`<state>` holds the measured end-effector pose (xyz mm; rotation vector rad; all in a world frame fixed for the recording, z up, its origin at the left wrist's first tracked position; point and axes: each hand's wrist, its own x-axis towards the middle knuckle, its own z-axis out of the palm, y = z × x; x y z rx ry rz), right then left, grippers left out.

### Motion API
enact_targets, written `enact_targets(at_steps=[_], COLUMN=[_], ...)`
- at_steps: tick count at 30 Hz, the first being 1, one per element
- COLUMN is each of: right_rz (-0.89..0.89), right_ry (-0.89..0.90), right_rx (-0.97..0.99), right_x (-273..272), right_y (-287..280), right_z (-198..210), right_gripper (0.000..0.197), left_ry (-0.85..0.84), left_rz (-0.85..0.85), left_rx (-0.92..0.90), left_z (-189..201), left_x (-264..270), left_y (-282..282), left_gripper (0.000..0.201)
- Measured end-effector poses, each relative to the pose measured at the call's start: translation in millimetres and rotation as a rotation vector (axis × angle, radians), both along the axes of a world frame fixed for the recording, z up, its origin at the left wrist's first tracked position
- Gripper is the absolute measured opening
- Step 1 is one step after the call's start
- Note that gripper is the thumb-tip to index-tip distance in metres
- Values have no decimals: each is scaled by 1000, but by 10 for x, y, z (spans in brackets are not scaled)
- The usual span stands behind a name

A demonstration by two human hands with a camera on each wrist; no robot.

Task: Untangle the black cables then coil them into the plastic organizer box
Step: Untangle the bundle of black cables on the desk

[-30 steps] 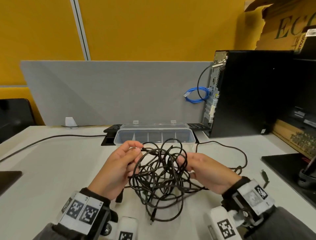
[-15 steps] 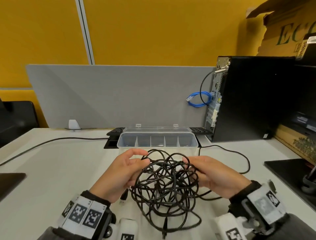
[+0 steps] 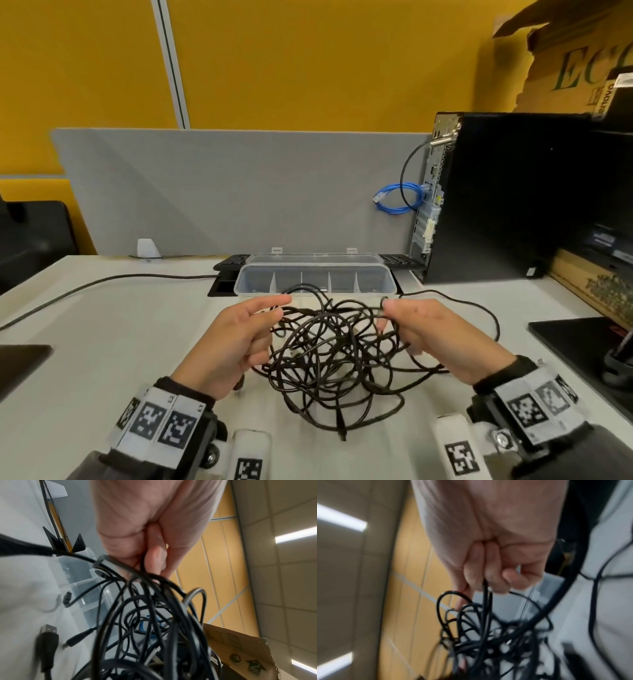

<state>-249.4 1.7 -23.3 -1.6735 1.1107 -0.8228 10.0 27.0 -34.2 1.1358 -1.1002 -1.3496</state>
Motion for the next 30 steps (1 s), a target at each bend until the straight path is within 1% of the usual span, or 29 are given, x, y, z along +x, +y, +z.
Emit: enact_targets(at_steps=[1, 3, 4, 5, 6, 7, 9, 10, 11, 12, 13, 14, 16, 17, 18, 19, 20, 21, 22, 25, 27, 29, 30], right_rz=[-54, -169, -196, -195, -156, -113, -56, -33, -37, -68, -123, -192, -285, -283, -261, -264, -296, -344, -389, -458, -481, -481, -488], right_ry=[-129, -519, -714, -844, -880, -783, -303, -149, -138, -240, -396, -595, -999, -1113, -1127, -1032, -872, -708, -599, -455, -254, -3, 154], right_rx=[-12, 5, 42, 102, 163, 204, 151, 98, 55, 16, -13, -17, 60, 120, 166, 182, 167, 135, 126, 168, 132, 103, 80], right_x=[-14, -58, -89, -110, -127, -140, -151, -148, -138, -125, -115, -130, -208, -256, -297, -329, -359, -373, -393, -507, -627, -743, -777], right_y=[-14, -94, -132, -145, -140, -123, -80, -64, -62, -65, -76, -101, -175, -194, -200, -200, -199, -198, -197, -221, -212, -182, -162], right_z=[-22, -58, -58, -41, -20, 0, 20, 26, 26, 17, 13, 9, 26, 43, 70, 91, 101, 104, 94, 42, 44, 75, 93], right_gripper=[36, 32, 28, 26, 26, 30, 38, 41, 41, 39, 34, 30, 22, 20, 21, 25, 27, 26, 24, 17, 13, 17, 20], left_ry=[17, 64, 90, 106, 111, 108, 114, 129, 144, 155, 162, 172, 205, 219, 223, 220, 217, 220, 232, 301, 329, 324, 313], left_rz=[-1, -3, 1, 9, 23, 41, 90, 114, 130, 137, 137, 138, 151, 163, 174, 185, 193, 200, 205, 206, 184, 151, 139], left_rx=[6, 8, 3, -2, -5, -7, 1, 8, 15, 20, 25, 26, 15, 9, -1, -14, -24, -33, -43, -86, -120, -148, -158], left_z=[4, 19, 27, 34, 35, 33, 21, 17, 19, 23, 29, 34, 49, 53, 58, 60, 56, 50, 46, 61, 80, 109, 123], left_x=[1, -8, -17, -24, -24, -22, -6, 6, 12, 12, 8, 6, 19, 30, 42, 51, 56, 56, 59, 91, 120, 139, 144], left_y=[-2, -4, -6, -7, -10, -16, -27, -32, -37, -39, -36, -32, -33, -30, -28, -30, -33, -35, -38, -42, -36, -20, -12], left_gripper=[26, 27, 27, 27, 27, 27, 26, 26, 26, 25, 25, 24, 24, 24, 24, 24, 23, 23, 23, 24, 25, 25, 25])
